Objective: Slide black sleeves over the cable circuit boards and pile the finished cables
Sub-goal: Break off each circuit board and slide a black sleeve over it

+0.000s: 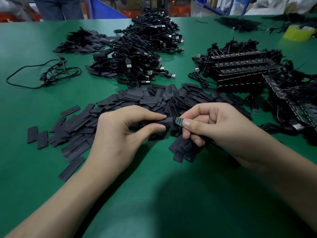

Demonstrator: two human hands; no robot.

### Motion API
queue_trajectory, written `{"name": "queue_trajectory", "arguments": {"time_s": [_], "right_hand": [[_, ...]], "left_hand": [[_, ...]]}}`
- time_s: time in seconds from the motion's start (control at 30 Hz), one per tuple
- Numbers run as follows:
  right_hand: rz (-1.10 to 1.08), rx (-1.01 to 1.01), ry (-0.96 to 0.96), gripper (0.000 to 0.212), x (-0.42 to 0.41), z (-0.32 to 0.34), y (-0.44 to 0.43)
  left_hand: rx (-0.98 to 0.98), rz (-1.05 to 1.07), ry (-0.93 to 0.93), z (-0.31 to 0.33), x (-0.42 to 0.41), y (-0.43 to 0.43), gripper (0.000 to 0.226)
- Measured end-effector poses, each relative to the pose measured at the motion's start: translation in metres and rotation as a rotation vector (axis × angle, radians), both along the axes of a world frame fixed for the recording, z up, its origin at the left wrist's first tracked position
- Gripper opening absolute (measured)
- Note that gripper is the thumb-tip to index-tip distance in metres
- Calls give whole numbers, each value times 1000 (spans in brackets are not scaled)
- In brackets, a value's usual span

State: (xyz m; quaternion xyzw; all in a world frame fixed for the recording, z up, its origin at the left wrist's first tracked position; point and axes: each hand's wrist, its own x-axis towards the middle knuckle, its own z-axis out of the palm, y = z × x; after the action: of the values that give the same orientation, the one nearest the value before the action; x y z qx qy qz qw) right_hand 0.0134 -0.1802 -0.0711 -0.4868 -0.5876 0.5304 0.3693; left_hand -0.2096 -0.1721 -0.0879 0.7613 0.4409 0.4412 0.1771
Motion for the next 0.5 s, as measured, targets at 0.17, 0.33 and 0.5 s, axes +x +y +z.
{"name": "queue_trajectory", "arguments": {"time_s": [0.17, 0.33, 0.5], "right_hand": [[6, 51, -89, 4, -3, -1, -2], [23, 75, -194, 4, -4, -2, -2], [49, 49, -200, 2, 0, 0, -2]], "left_hand": [[4, 3, 28, 0, 0, -1, 18], [57, -29, 131, -1, -2, -1, 18], [123, -90, 254, 0, -5, 1, 21]]}}
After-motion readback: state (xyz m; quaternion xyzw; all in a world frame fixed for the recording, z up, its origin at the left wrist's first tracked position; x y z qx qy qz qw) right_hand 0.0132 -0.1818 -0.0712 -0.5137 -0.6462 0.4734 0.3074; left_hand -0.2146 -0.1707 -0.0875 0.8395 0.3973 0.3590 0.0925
